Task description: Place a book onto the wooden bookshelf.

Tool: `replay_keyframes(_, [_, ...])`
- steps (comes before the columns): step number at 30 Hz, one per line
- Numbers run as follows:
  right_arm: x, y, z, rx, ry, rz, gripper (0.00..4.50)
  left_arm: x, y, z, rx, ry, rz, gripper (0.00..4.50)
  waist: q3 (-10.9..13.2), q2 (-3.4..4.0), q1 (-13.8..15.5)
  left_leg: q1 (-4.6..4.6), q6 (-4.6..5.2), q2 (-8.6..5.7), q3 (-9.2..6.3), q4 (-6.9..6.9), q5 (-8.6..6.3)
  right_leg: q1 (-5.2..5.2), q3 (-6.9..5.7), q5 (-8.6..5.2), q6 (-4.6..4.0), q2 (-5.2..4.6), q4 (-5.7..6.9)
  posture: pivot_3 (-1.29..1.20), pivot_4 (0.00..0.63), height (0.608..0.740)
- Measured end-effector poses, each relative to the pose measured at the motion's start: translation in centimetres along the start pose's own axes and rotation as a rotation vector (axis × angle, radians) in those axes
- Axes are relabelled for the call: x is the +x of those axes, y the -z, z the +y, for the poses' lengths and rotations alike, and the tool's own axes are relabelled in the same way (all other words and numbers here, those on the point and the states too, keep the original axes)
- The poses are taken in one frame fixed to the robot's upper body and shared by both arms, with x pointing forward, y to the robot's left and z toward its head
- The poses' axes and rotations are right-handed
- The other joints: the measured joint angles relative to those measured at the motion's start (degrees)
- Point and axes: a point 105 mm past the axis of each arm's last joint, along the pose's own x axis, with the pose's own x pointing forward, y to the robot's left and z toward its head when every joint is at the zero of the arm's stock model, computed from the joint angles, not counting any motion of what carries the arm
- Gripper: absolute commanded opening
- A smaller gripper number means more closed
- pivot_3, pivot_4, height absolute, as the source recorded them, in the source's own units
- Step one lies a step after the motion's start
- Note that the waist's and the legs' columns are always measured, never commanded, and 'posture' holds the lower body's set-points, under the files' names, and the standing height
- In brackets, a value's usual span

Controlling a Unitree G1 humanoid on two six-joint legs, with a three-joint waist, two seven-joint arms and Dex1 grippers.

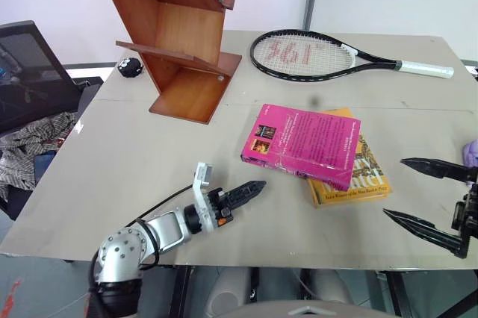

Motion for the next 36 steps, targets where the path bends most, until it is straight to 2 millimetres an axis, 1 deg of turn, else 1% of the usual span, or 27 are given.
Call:
replay_keyframes(8, [-0.6, -0.5, -0.3, 0.007, 0.025, 0.019, 4.48, 3.6, -0.6, -0.8, -0.135, 0.004, 0.029, 4.50, -0.03, -0.06, 0.14, -0.02, 0.02, -0.06, -0.01, -0.04, 0.01, 0.00, -0.03, 0.00, -0.02, -0.04, -0.03, 0.00, 0.150, 0.740])
replay_keyframes(12, [-1.1, -0.9, -0.3, 0.004, 0.037, 0.029, 4.48, 6.5, -1.7, -1.2, -0.219, -0.056, 0.019, 4.50, -0.01, -0.13, 0.47, -0.04, 0.02, -0.08, -0.01, -0.03, 0.01, 0.02, -0.02, 0.00, -0.02, -0.05, -0.09, 0.00, 0.150, 0.740])
replay_keyframes(15, [-1.3, -1.0, -0.1, 0.015, 0.035, 0.034, 4.48, 8.2, -2.4, -1.6, -0.294, -0.092, -0.020, 4.50, 0.02, -0.19, 0.64, -0.05, 0.02, -0.10, -0.01, -0.04, 0.01, 0.02, -0.03, 0.00, -0.02, -0.05, -0.12, 0.00, 0.150, 0.740])
replay_keyframes(20, [-1.7, -1.2, -0.1, 0.007, 0.051, 0.044, 4.48, 9.6, -3.3, -1.5, -0.355, -0.138, -0.084, 4.50, 0.10, -0.33, 0.85, -0.06, 0.02, -0.13, -0.01, -0.05, 0.01, 0.02, -0.05, 0.00, -0.02, -0.01, -0.14, 0.00, 0.150, 0.740])
replay_keyframes(23, [-1.7, -1.3, 0.1, 0.003, 0.052, 0.049, 4.50, 10.1, -3.9, -1.1, -0.367, -0.162, -0.126, 3.74, 0.10, -0.34, 0.89, -0.06, 0.02, -0.15, -0.01, -0.05, 0.01, 0.02, -0.06, 0.00, -0.02, 0.01, -0.15, 0.00, 0.150, 0.740])
replay_keyframes(24, [-1.6, -1.3, 0.2, 0.002, 0.050, 0.049, 4.50, 10.2, -3.9, -0.8, -0.361, -0.175, -0.130, 3.28, 0.10, -0.34, 0.83, -0.05, 0.02, -0.15, -0.01, -0.05, 0.01, 0.02, -0.05, 0.00, -0.02, 0.02, -0.15, 0.00, 0.150, 0.740])
replay_keyframes(26, [-1.5, -1.4, 0.2, -0.001, 0.058, 0.047, 4.50, 10.1, -4.1, -0.7, -0.354, -0.175, -0.141, 2.20, 0.09, -0.33, 0.79, -0.05, 0.02, -0.14, -0.01, -0.06, 0.01, 0.02, -0.06, 0.00, -0.02, 0.02, -0.15, 0.00, 0.150, 0.740])
replay_keyframes(29, [-1.2, -1.2, 0.4, 0.014, 0.061, 0.036, 4.50, 9.9, -4.9, -1.3, -0.362, -0.113, -0.174, 0.89, 0.10, -0.34, 0.80, -0.05, 0.01, -0.11, -0.06, -0.07, 0.01, 0.01, -0.10, 0.00, -0.02, 0.04, -0.15, 0.00, 0.150, 0.740])
replay_keyframes(30, [-1.1, -1.0, 0.4, 0.021, 0.060, 0.035, 4.50, 9.7, -5.2, -1.5, -0.361, -0.095, -0.182, 0.59, 0.11, -0.36, 0.79, -0.06, 0.01, -0.10, -0.06, -0.07, 0.01, 0.01, -0.10, 0.00, -0.02, 0.04, -0.15, 0.00, 0.150, 0.740])
replay_keyframes(31, [-1.1, -0.9, 0.4, 0.028, 0.065, 0.031, 4.50, 9.5, -5.4, -1.6, -0.351, -0.080, -0.185, 0.41, 0.12, -0.37, 0.76, -0.07, 0.01, -0.11, -0.05, -0.07, 0.01, 0.00, -0.09, 0.00, -0.02, 0.04, -0.15, 0.00, 0.150, 0.740])
replay_keyframes(34, [-0.8, -0.9, 0.3, 0.032, 0.076, 0.002, 4.50, 8.6, -6.2, -1.9, -0.298, -0.046, -0.199, 0.40, 0.20, -0.42, 0.44, -0.22, 0.01, -0.10, -0.05, -0.11, 0.01, -0.13, -0.05, 0.00, -0.02, 0.08, -0.17, 0.00, 0.150, 0.740])
replay_keyframes(36, [-0.5, -1.0, 0.1, 0.031, 0.082, -0.019, 4.50, 7.7, -7.0, -2.3, -0.222, -0.041, -0.213, 0.40, 0.42, -0.71, -0.11, -0.39, -0.01, -0.03, -0.07, -0.12, 0.03, -0.28, -0.09, 0.00, -0.03, 0.17, -0.17, 0.00, 0.150, 0.740])
